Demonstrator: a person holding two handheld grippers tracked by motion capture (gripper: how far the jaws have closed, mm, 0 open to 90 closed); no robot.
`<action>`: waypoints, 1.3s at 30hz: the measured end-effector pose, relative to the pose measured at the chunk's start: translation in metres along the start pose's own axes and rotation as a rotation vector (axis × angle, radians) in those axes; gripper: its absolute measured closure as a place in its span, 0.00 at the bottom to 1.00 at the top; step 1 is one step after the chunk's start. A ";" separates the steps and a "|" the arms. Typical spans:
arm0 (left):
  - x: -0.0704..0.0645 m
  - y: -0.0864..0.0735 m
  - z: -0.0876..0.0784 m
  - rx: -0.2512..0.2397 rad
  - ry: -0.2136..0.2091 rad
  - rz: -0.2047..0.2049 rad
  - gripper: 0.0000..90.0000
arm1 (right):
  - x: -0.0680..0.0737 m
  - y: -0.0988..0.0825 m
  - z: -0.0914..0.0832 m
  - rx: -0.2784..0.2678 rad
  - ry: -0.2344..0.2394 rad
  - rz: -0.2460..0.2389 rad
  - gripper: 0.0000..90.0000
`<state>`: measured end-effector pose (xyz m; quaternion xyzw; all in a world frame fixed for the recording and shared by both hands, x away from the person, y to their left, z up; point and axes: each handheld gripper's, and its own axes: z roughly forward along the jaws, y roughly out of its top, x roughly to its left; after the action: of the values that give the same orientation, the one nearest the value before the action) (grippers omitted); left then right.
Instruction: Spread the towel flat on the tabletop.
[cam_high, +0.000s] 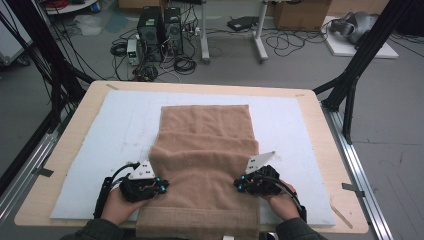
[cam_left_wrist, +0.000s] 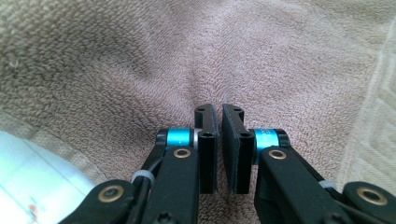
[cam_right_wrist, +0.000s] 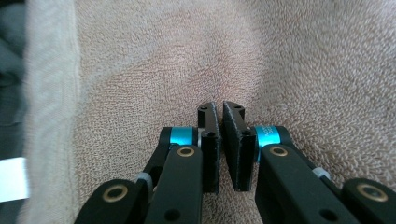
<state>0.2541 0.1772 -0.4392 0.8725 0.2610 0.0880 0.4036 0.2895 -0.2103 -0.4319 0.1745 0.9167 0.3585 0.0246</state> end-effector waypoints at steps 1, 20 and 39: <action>-0.003 -0.001 -0.003 -0.003 -0.004 0.003 0.94 | 0.004 -0.001 -0.001 -0.005 0.003 -0.005 0.95; 0.002 0.002 0.001 -0.007 -0.002 -0.021 0.72 | 0.012 0.002 -0.011 0.001 -0.056 -0.028 0.74; -0.043 -0.023 -0.026 -0.067 -0.001 0.026 0.95 | 0.049 -0.014 -0.008 -0.010 0.049 -0.057 0.93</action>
<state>0.1998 0.1842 -0.4370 0.8617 0.2466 0.1015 0.4317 0.2378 -0.2089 -0.4316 0.1393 0.9198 0.3665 0.0133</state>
